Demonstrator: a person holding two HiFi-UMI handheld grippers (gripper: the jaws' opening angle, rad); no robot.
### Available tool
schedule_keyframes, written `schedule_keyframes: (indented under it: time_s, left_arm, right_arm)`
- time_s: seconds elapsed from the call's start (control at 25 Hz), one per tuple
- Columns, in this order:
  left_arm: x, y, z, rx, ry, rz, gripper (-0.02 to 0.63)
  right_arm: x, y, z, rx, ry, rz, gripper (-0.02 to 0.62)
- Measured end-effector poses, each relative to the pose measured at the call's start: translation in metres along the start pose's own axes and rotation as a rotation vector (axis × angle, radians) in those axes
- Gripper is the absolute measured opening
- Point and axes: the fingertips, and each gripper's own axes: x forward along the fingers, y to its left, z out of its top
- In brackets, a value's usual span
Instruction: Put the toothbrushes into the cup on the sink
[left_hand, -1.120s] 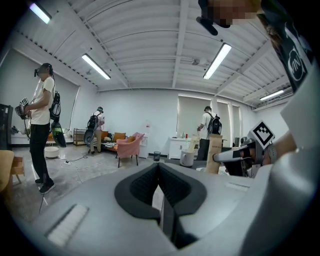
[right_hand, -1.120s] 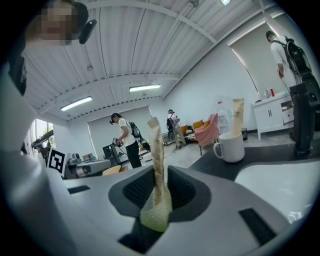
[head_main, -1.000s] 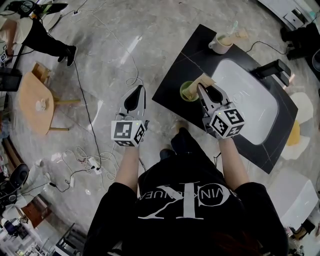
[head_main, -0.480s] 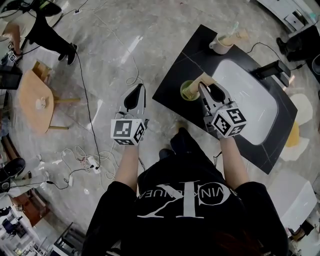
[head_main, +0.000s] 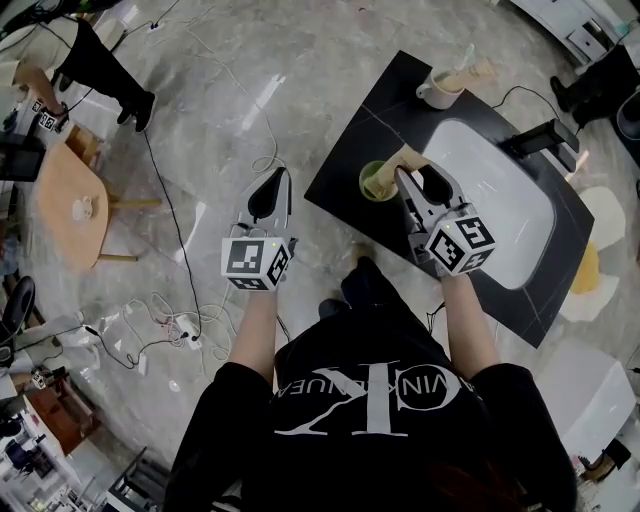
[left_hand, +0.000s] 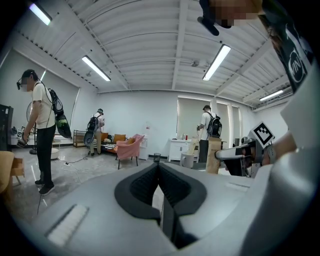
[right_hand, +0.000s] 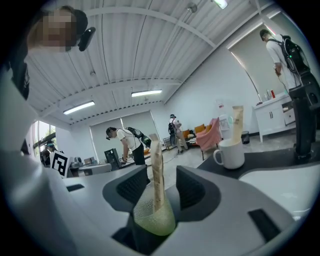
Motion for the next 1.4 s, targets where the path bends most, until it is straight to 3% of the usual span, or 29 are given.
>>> schedule_keyframes:
  time_s: [0.84, 1.4]
  left_arm:
    - [-0.007, -0.007, 0.012, 0.016, -0.032, -0.03, 0.011]
    - [-0.031, -0.019, 0.021, 0.032, -0.058, -0.066, 0.011]
  right_arm:
    - [-0.02, 0.006, 0.024, -0.029, -0.067, -0.035, 0.163]
    - [-0.057, 0.014, 0.027, -0.031, -0.11, -0.125, 0.163]
